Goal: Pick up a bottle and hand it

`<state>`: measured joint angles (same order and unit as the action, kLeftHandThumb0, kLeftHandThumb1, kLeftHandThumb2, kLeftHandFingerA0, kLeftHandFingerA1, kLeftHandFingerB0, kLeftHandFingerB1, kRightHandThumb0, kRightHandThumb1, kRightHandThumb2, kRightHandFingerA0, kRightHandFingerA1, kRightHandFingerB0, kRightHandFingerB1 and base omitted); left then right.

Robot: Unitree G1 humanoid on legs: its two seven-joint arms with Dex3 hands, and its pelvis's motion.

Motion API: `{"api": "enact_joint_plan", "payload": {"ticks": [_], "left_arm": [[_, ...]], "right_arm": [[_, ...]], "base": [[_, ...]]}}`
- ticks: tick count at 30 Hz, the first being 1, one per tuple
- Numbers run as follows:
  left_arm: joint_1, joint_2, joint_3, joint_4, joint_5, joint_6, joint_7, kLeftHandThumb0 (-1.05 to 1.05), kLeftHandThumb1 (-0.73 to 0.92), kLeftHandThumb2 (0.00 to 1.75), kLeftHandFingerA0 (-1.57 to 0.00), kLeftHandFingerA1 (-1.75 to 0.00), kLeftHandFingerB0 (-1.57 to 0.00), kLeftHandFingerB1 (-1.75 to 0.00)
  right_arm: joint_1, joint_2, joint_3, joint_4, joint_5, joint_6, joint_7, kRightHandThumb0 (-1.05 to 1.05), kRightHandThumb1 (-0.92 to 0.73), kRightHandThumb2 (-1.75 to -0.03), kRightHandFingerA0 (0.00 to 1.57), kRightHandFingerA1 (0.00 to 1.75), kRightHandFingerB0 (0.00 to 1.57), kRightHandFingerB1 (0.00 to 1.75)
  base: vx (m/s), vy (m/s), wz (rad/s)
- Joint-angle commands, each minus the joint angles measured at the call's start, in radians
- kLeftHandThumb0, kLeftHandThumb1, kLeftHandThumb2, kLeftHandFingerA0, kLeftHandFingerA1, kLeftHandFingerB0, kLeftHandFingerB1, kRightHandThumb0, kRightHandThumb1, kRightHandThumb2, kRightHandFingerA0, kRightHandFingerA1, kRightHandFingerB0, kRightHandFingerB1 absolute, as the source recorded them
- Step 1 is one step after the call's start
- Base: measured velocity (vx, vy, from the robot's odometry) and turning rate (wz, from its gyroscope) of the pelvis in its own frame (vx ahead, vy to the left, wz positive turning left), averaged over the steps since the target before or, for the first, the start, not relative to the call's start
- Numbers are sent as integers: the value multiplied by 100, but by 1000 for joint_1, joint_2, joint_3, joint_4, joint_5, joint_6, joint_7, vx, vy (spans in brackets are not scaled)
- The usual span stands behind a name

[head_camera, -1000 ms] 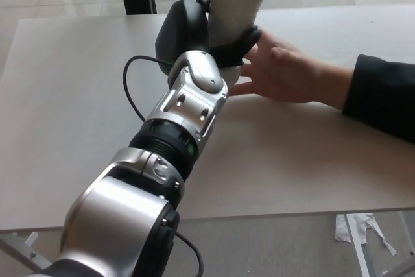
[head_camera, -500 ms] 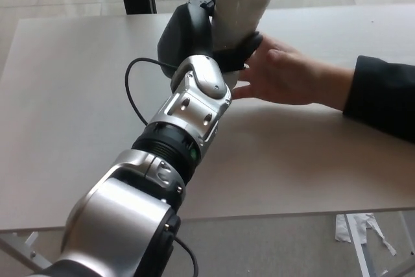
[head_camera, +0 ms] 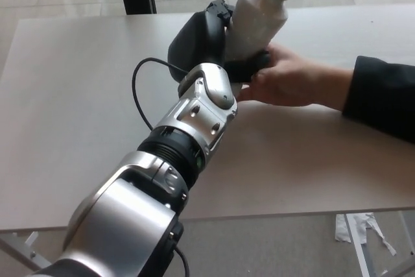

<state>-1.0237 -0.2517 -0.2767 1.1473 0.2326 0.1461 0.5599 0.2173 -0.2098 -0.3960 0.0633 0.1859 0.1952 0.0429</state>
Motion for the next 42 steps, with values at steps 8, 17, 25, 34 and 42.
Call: {"api": "enact_joint_plan", "payload": {"ticks": [8, 17, 25, 34, 42], "left_arm": [[-60, -247, -114, 62, 25, 266, -256, -47, 59, 59, 0, -34, 0, -24], [-44, -239, -63, 9, -39, 224, -222, -57, 49, 79, 0, -31, 0, -6], [-17, -158, 46, -142, -130, 184, -307, -56, 61, 65, 0, -4, 0, 0], [215, 113, 33, -751, -159, 333, -514, -91, 48, 81, 0, -15, 0, -10], [489, 477, 334, -1478, -413, 570, -750, -73, 61, 86, 0, -49, 0, 0]], "right_arm": [[-3, -9, 2, -22, -5, 42, -13, -67, -46, -86, 134, 130, 32, 60], [0, 4, -17, -10, 31, 22, 6, -67, -43, -88, 111, 110, 31, 58], [-10, -6, -24, 8, 18, 25, -1, -65, -60, -58, 130, 125, 38, 55], [-6, -24, -54, 32, 21, 12, -4, -55, -43, -95, 147, 141, 36, 65], [1, -46, -70, 67, 2, 9, -20, -64, -61, -60, 127, 137, 35, 55]], "base": [[0, 0, 0], [0, 0, 0], [0, 0, 0], [0, 0, 0], [0, 0, 0]]}}
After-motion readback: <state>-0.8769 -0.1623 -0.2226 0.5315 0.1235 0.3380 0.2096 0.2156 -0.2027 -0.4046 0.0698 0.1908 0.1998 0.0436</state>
